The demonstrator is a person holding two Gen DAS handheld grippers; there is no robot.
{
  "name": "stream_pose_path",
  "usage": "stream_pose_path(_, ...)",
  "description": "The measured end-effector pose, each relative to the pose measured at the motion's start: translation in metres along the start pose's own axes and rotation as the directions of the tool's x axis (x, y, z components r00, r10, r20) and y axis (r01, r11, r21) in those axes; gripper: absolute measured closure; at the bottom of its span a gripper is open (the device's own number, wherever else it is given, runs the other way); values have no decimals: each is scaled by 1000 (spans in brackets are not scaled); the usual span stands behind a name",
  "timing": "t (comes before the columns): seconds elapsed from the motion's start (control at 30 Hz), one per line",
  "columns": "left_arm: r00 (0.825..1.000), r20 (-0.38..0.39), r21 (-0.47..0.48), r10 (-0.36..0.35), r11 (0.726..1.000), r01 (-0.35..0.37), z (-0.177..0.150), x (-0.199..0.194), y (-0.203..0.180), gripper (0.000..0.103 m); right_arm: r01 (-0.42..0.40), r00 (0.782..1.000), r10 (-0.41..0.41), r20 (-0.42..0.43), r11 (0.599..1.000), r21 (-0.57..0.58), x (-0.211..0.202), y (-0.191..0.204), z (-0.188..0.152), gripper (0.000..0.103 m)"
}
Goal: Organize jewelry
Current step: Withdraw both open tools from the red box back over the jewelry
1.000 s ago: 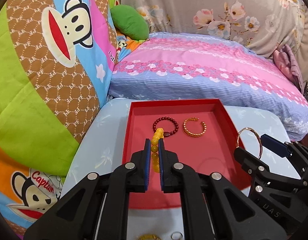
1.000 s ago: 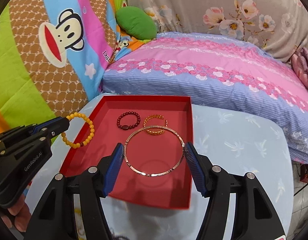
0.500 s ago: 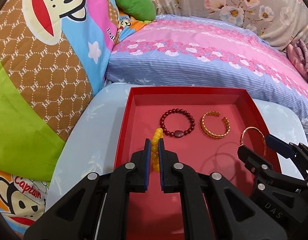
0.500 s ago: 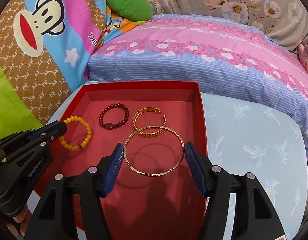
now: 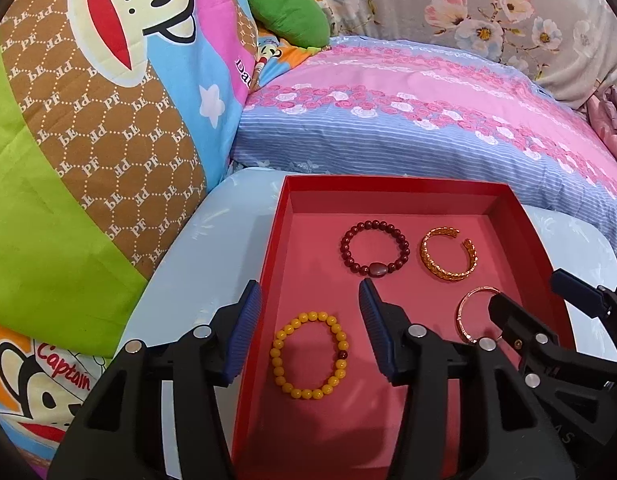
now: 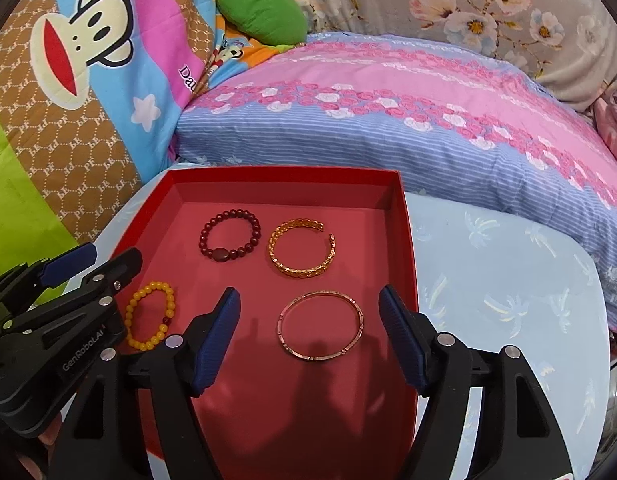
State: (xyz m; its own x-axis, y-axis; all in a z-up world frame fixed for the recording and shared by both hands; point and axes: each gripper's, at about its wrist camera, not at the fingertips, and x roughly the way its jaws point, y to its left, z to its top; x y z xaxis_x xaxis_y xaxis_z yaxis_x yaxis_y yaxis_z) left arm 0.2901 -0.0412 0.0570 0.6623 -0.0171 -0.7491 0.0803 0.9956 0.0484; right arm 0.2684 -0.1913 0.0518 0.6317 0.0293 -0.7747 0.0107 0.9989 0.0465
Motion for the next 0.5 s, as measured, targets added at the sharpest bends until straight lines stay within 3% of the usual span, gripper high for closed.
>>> stream_pose_path(0.5, 999, 45, -14, -14, 1000, 15, -18, -56, 6, 55, -34, 997, 35, 62, 999, -12, -58, 14, -18, 34)
